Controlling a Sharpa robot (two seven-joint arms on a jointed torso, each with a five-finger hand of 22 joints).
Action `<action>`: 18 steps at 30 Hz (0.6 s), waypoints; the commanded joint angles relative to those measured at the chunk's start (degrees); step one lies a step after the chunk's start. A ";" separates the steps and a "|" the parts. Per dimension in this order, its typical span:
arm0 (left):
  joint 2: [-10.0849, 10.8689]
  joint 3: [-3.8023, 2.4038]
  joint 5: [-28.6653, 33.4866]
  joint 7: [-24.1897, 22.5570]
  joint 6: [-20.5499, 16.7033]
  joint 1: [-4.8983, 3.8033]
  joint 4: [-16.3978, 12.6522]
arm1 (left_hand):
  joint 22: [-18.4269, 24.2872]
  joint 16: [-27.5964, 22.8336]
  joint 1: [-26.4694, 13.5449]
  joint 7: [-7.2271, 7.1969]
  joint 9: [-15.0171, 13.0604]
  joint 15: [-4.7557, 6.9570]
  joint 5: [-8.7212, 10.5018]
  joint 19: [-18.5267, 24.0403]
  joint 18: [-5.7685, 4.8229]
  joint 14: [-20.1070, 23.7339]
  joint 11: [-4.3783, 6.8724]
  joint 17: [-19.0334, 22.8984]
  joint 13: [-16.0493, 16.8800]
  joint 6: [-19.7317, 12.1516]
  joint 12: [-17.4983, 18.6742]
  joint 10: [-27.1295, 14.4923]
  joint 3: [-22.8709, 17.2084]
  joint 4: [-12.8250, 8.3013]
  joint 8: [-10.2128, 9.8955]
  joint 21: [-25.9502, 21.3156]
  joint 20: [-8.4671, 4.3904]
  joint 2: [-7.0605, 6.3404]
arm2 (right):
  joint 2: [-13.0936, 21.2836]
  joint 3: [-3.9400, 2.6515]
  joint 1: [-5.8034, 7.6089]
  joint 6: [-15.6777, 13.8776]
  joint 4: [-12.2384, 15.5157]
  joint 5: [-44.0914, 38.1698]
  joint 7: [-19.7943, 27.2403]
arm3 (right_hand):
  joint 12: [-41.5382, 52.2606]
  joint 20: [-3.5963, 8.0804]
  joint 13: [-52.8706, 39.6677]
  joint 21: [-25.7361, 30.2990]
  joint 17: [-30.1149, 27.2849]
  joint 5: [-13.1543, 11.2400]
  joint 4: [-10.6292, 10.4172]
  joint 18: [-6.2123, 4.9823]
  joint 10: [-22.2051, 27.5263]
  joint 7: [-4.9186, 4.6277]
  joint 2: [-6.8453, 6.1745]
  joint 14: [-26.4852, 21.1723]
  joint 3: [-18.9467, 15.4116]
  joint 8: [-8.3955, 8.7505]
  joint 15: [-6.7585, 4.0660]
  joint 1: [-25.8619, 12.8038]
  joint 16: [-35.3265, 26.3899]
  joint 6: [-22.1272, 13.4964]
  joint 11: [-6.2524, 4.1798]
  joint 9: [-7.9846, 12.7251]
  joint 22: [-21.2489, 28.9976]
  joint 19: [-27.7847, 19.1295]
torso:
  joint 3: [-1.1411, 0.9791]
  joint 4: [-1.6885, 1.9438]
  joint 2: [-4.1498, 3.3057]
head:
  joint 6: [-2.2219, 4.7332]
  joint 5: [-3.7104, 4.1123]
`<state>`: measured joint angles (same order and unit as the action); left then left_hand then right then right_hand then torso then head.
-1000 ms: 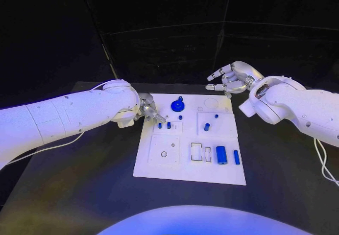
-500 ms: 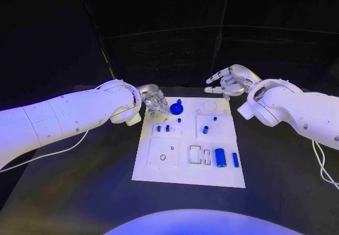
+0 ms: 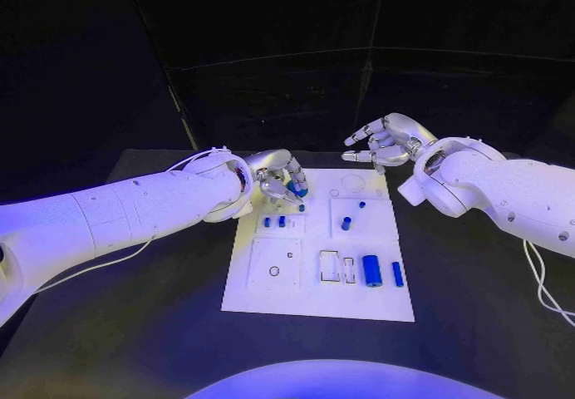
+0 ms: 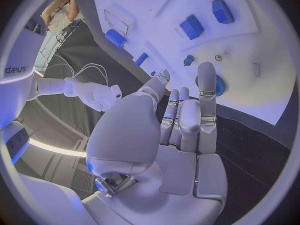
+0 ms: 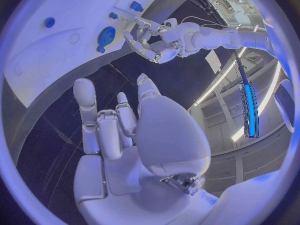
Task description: Assemble the parts on the task board
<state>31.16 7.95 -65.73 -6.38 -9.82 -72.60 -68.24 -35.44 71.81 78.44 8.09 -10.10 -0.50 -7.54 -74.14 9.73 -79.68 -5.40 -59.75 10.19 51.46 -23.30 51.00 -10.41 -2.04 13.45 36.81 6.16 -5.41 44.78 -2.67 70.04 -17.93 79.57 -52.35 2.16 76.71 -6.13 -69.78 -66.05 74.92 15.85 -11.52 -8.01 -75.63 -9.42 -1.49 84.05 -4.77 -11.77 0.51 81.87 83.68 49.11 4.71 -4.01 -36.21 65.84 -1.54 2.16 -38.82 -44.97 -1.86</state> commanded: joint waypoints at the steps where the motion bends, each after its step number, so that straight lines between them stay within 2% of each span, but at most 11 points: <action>1: -0.89 0.11 -8.93 -1.52 1.21 0.29 1.33 | -3.18 4.00 0.03 -0.15 0.91 0.21 0.30 -2.97 0.27 -2.91 0.18 -4.71 -1.29 1.10 0.65 0.95 0.59 -0.16 -0.78 3.72 -0.31 0.06 | -0.08 -0.04 0.09 0.02 0.03 0.22 0.62 | 0.04 0.05 0.07 0.33 1.17 0.18 0.03 -1.14 0.34 -0.10 -0.03 2.91 -0.41 -0.40 -0.48 -0.58 -0.31 -0.29 -0.18 0.03 0.00 -0.22 | -0.01 -0.02 0.01 | 0.03 0.16; 3: -1.41 0.17 -10.40 -1.05 1.84 0.48 2.01 | -6.45 5.40 0.29 -0.28 1.47 0.43 0.27 -4.80 -0.35 -3.99 0.28 -6.28 -2.15 1.71 1.15 1.54 0.57 -0.40 -1.28 7.16 -0.49 0.30 | -0.12 -0.04 0.09 0.02 0.04 0.22 0.62 | 0.04 0.05 0.07 0.33 1.17 0.18 0.03 -1.14 0.34 -0.10 -0.03 2.91 -0.41 -0.40 -0.48 -0.58 -0.31 -0.29 -0.18 0.03 0.00 -0.22 | -0.05 -0.04 0.00 | 0.08 0.15; 7: -2.45 0.23 -12.49 -0.26 2.73 0.73 3.35 | -8.95 6.19 0.40 -0.57 2.20 0.75 0.24 -6.42 -0.73 -4.88 0.56 -6.84 -3.39 2.65 2.01 2.37 0.53 -0.66 -1.94 9.79 -0.85 0.50 | -0.18 -0.04 0.09 0.01 0.06 0.22 0.62 | 0.04 0.05 0.07 0.33 1.17 0.18 0.03 -1.14 0.34 -0.10 -0.03 2.91 -0.41 -0.40 -0.48 -0.58 -0.31 -0.29 -0.18 0.03 0.00 -0.22 | -0.08 -0.07 0.00 | 0.08 0.15; 18: -4.65 0.23 -13.75 0.48 2.17 0.99 5.74 | -11.51 6.39 0.45 -0.61 3.18 0.95 0.17 -7.93 -1.24 -5.60 0.68 -6.47 -5.00 3.85 3.20 4.22 -0.09 -0.91 -2.94 12.33 -1.16 1.10 | -0.36 -0.04 0.09 0.00 0.09 0.22 0.61 | 0.04 0.05 0.07 0.33 1.17 0.18 0.03 -1.14 0.34 -0.10 -0.03 2.91 -0.41 -0.40 -0.48 -0.58 -0.31 -0.29 -0.18 0.03 0.00 -0.22 | -0.06 -0.02 -0.02 | -0.03 0.26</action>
<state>26.63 8.22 -77.60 -6.33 -7.95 -71.57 -62.71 -46.85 78.11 79.01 7.47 -6.95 0.18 -7.54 -81.67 9.07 -83.75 -4.68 -66.35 5.24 54.89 -20.23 55.01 -10.36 -2.78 10.76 48.96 4.88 -4.84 44.46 -2.67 70.04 -17.93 79.60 -52.33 2.19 76.71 -6.13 -69.81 -66.06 74.91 15.85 -11.52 -8.01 -75.63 -9.42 -1.49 84.05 -4.77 -11.77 0.51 81.87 83.68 49.11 4.71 -4.01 -36.21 65.84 -1.60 2.11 -38.82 -44.96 -1.63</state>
